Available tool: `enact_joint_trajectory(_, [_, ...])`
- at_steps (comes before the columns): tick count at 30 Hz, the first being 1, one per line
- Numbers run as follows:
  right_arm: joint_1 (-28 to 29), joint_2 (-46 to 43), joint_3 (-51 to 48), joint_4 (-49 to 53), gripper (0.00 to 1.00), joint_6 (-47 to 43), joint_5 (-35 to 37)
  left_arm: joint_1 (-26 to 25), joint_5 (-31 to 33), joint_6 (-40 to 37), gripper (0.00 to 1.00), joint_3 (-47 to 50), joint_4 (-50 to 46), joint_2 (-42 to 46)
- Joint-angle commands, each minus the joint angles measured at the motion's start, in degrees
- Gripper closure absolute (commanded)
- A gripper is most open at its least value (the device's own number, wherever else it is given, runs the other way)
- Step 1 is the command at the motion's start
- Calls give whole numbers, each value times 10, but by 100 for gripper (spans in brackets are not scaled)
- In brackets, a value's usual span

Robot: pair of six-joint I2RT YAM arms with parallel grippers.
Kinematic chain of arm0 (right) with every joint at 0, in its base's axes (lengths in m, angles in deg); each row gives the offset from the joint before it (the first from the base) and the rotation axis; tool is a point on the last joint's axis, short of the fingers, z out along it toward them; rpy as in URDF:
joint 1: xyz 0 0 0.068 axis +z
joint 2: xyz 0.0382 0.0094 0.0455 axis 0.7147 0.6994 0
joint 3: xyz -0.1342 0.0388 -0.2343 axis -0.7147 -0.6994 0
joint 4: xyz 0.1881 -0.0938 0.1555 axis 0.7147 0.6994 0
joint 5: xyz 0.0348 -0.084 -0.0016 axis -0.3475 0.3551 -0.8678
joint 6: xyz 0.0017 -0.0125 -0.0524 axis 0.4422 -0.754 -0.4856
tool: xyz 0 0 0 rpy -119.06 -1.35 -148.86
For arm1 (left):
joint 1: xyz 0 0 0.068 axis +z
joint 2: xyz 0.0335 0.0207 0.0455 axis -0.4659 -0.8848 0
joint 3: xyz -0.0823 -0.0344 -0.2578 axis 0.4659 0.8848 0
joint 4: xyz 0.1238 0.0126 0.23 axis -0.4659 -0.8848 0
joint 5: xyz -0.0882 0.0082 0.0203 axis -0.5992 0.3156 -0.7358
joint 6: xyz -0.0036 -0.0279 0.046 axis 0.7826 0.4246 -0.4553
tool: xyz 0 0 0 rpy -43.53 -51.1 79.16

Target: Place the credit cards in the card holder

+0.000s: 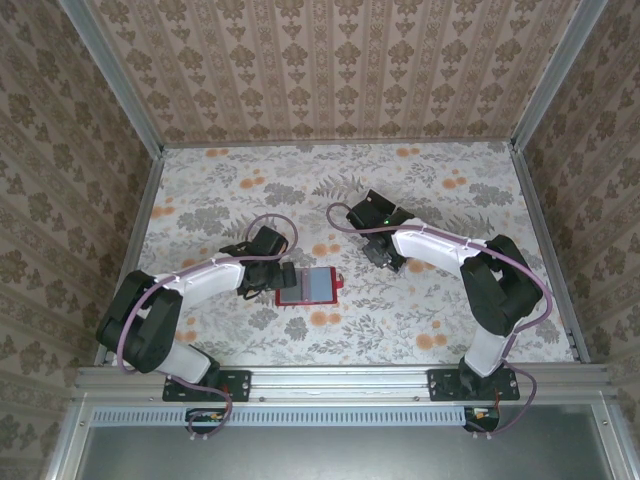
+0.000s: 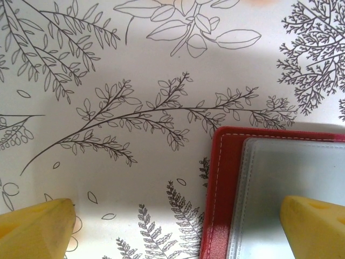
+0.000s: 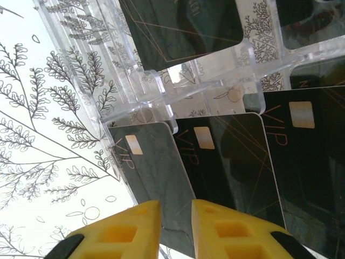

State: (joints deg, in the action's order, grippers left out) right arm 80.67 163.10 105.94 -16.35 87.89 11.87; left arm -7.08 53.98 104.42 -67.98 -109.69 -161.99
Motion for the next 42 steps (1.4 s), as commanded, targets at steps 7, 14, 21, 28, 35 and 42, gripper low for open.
enact_joint_trajectory(7, [3, -17, -6, 12, 63, 9, -1, -2, -4, 11, 0, 6, -1, -5])
enact_joint_trajectory(14, [0, -5, 2, 17, 61, 6, 28, -2, -5, 12, 0, 7, 2, -5])
enact_joint_trajectory(21, [-3, 32, 0, 11, 61, 4, 42, -2, -4, 11, 0, 9, 2, -4])
enact_joint_trajectory(28, [-4, 39, -6, 9, 63, 6, 19, -2, -4, 11, 0, 9, 4, -6])
enact_joint_trajectory(35, [-4, 10, -5, 15, 73, 9, -3, -2, -6, 11, 0, 6, 6, -12])
enact_joint_trajectory(42, [-3, -1, -2, 20, 81, 9, -17, -2, -7, 11, 0, 6, 7, -13])
